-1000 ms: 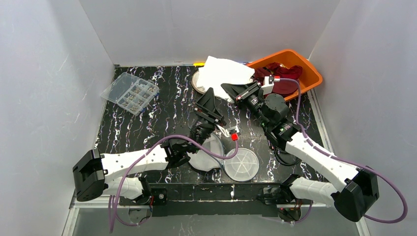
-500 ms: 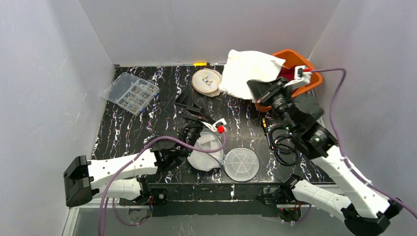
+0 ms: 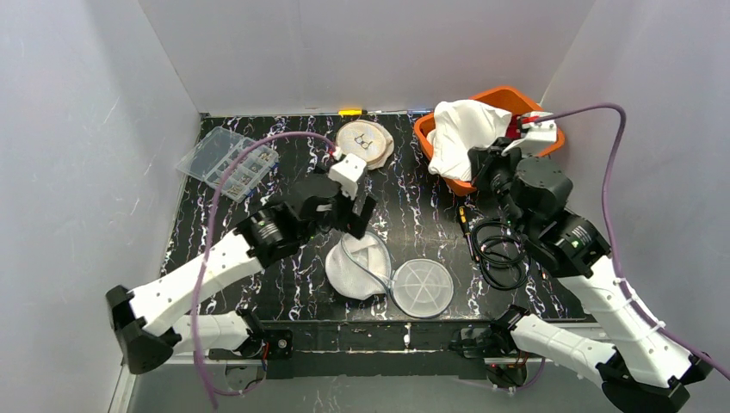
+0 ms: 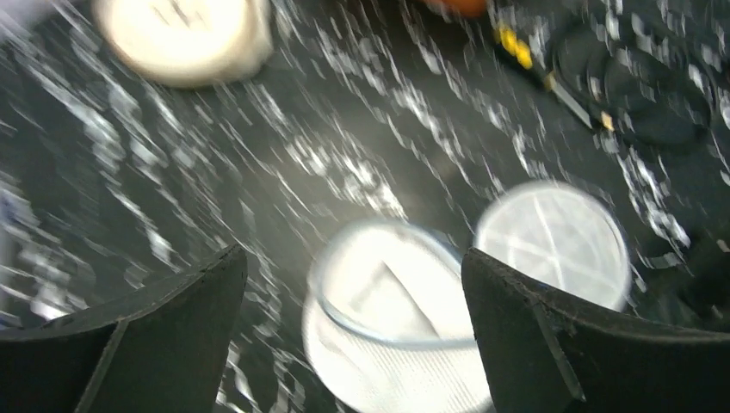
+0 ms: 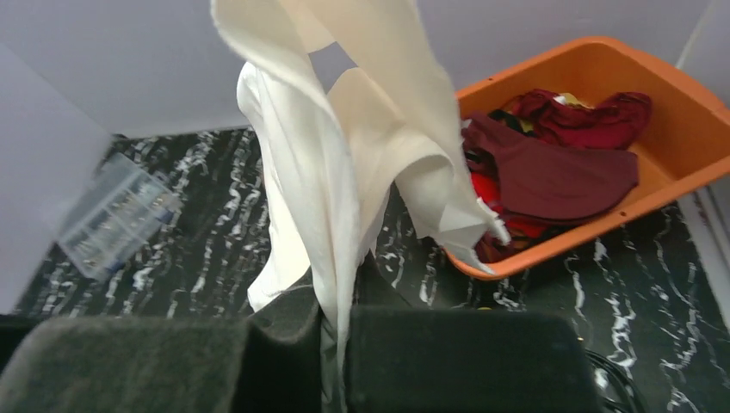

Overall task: Unzip the laundry bag and remove the bra
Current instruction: Pick up the bra from the laundry bag, then place the bra in the bin.

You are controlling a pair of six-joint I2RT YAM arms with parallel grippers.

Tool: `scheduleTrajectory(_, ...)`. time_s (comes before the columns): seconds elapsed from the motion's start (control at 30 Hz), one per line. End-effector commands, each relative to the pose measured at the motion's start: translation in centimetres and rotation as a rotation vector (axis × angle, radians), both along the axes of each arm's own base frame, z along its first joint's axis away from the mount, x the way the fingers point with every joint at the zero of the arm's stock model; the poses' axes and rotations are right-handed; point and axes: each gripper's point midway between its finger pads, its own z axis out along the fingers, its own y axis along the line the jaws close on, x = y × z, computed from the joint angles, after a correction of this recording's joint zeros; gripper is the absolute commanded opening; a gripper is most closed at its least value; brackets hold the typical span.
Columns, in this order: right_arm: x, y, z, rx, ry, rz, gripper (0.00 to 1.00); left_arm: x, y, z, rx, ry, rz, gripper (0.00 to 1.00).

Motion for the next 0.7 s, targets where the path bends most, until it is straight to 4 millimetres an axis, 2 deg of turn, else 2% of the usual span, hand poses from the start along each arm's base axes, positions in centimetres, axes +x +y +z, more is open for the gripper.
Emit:
scheduleTrajectory(0.0,0.4,-2.1,-1.4,-0.102,0.025,-0.096,0.01,-5.2,0.0,-10.4,-0.022,0.558,0.06,0.91)
scheduleTrajectory(0.1,1.0,-2.1,-2.4,-0.125,0.043,-0.118,0.01,-5.6,0.4,-13.3,-0.082,0.701,0.115,0.86)
scheduleTrajectory(0.2,2.1,-1.1,-3.4,-0.141,0.067,-0.121,0.01,-6.0,0.4,-15.1,-0.126,0.766,0.13,0.83)
scheduleTrajectory(0.27,3.3,-0.2,-3.5,-0.129,0.078,-0.119,0.01,-6.5,0.7,-16.4,-0.126,0.787,0.137,0.82)
scheduleTrajectory(0.33,4.8,0.4,-2.7,-0.091,0.073,-0.129,0.01,-6.7,0.9,-17.0,-0.132,0.795,0.147,0.81)
scheduleTrajectory(0.47,8.9,-0.2,-1.1,0.027,0.06,-0.16,0.01,-7.0,1.5,-16.8,-0.163,0.779,0.165,0.81)
scheduleTrajectory(0.53,11.4,-0.9,-1.0,0.071,0.067,-0.163,0.01,-7.1,2.0,-16.3,-0.173,0.756,0.169,0.82)
scheduleTrajectory(0.67,15.0,-3.2,0.4,0.081,0.022,-0.218,0.01,-7.7,2.8,-14.7,-0.194,0.715,0.152,0.86)
